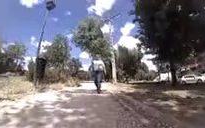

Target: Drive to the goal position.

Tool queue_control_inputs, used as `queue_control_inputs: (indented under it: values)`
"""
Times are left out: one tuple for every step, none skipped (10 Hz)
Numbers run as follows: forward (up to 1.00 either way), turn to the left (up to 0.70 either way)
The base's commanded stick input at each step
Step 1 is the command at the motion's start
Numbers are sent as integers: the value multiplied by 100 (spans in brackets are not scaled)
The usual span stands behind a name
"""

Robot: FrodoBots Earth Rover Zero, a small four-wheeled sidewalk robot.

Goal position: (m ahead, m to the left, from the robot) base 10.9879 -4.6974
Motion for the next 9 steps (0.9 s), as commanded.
queue_control_inputs:
  values:
    - [70,29]
    - [70,20]
    - [70,0]
    - [46,0]
    - [11,0]
    - [0,0]
    - [0,0]
    - [0,0]
    - [0,0]
